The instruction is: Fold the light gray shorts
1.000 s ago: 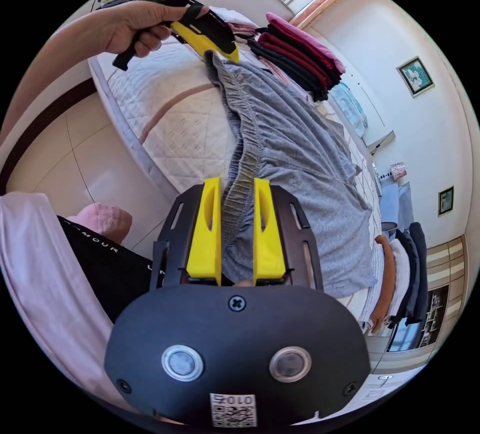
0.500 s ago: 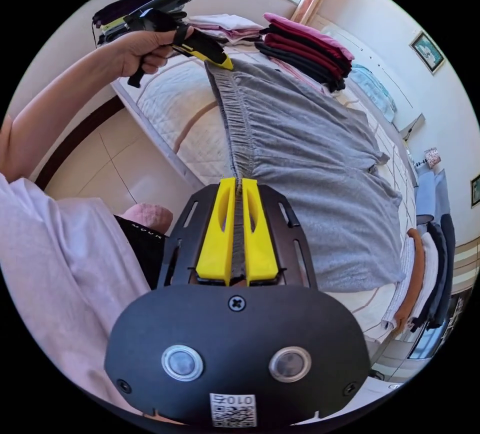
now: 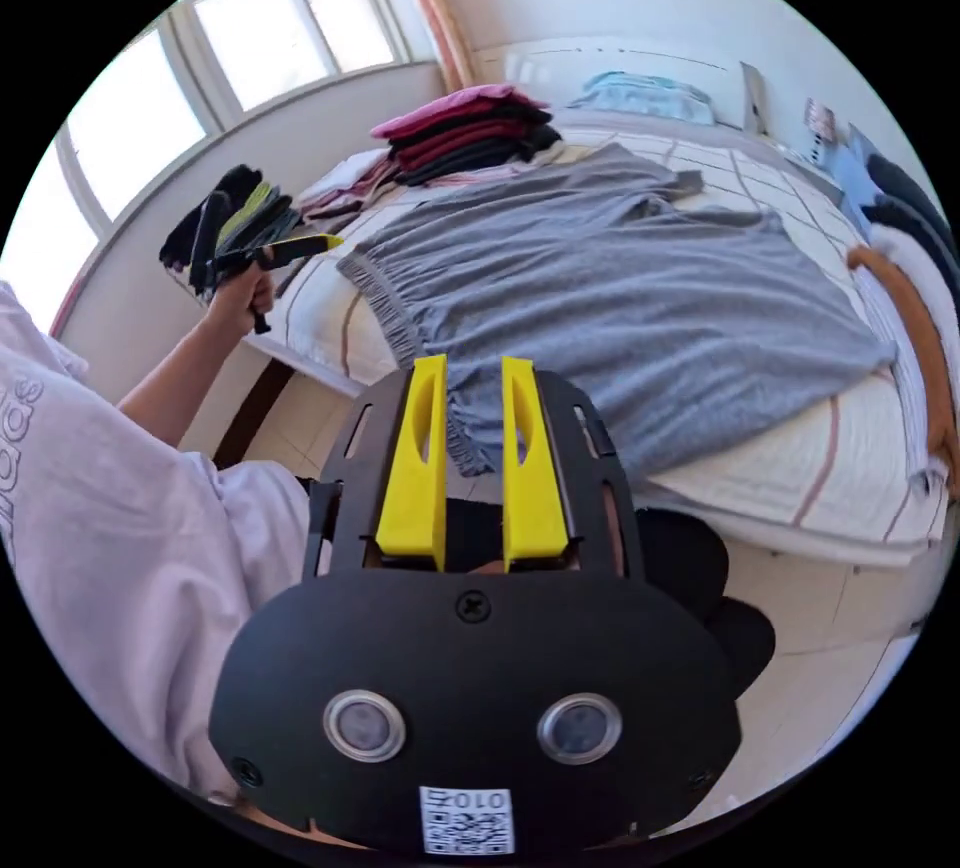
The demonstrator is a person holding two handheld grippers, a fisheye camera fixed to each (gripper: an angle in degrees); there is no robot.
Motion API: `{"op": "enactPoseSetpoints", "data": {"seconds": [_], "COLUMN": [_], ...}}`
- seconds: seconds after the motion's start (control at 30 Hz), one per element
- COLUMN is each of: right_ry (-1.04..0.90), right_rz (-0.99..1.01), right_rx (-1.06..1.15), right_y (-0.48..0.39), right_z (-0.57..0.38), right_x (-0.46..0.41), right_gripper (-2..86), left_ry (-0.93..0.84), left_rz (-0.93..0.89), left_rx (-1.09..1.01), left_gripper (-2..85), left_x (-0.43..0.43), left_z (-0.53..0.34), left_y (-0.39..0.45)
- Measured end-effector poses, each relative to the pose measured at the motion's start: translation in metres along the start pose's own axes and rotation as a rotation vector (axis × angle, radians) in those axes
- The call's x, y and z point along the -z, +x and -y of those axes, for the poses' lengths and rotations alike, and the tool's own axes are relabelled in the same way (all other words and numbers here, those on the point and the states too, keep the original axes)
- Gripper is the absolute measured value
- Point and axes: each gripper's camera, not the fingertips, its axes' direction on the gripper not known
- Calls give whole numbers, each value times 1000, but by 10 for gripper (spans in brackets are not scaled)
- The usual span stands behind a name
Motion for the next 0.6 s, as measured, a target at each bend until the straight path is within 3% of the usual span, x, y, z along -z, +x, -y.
{"op": "enactPoseSetpoints", "data": {"seconds": [0.1,0.17,0.27,0.47,0.6], "right_ry": [-98,-107,-192,-296,-330], "right_rz": [80,143,142,128,288], "right_rx": [-169,-218,-234,-264,-209], "right_y": [64,87,110,149,162], "right_z": [-26,-32,-22,-3,2], "right_x": [-12,-21,-41,-57,-52], "right_gripper": [100,108,115,108,61], "left_ry": [36,46,37,47,54], "left_rz": [-91,-248,-384,-427,-390], "left_rx": [-231,-371,-467,-637,-744], "left_gripper": [80,78,77,85,101], "left_x": [12,4,-10,-15,-20], "left_z": [1,-3,-11,-33,-52], "left_y": [66,117,174,256,289]}}
